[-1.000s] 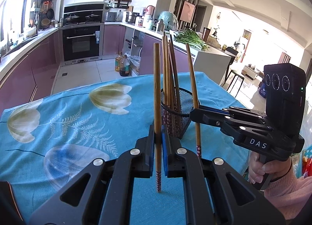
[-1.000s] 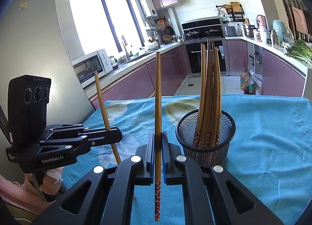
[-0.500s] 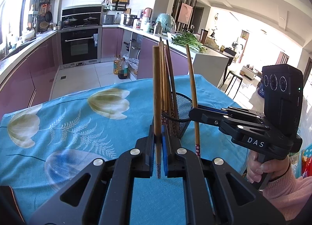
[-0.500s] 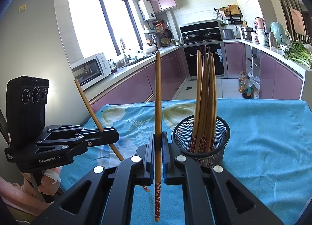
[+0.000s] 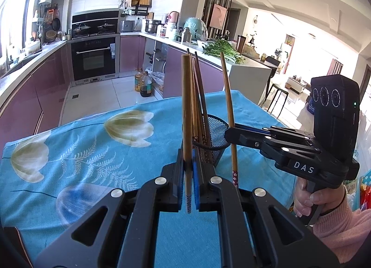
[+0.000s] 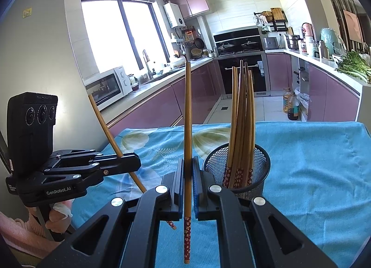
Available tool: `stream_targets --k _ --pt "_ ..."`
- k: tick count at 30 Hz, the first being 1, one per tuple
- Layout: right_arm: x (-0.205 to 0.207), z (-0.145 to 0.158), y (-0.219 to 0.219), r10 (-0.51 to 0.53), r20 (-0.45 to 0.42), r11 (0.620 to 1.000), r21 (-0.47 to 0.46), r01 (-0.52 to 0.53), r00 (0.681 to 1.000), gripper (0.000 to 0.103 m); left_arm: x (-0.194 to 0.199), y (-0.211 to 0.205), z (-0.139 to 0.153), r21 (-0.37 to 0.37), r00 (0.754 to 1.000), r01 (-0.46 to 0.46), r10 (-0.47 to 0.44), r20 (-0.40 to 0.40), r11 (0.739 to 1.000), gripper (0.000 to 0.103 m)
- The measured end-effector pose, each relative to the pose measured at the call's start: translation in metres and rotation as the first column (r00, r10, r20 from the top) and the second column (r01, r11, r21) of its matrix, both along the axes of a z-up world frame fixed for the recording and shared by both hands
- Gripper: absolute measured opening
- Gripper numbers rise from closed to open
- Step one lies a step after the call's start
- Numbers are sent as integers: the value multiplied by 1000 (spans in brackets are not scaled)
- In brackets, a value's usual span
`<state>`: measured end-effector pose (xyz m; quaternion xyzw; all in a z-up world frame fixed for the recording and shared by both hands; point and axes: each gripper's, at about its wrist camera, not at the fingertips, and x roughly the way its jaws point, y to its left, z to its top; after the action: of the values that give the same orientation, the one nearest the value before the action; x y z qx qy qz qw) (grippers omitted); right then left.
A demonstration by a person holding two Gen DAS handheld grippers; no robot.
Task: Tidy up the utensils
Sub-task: 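Carry both upright chopsticks over the mesh cup rim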
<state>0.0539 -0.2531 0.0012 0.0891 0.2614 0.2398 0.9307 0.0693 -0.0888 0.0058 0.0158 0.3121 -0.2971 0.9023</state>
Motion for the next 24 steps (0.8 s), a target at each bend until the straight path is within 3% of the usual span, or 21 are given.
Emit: stream_targets --k 24 --pt "9 16 -2 -19 37 1000 4 19 999 6 1 -10 19 0 999 36 -36 41 999 7"
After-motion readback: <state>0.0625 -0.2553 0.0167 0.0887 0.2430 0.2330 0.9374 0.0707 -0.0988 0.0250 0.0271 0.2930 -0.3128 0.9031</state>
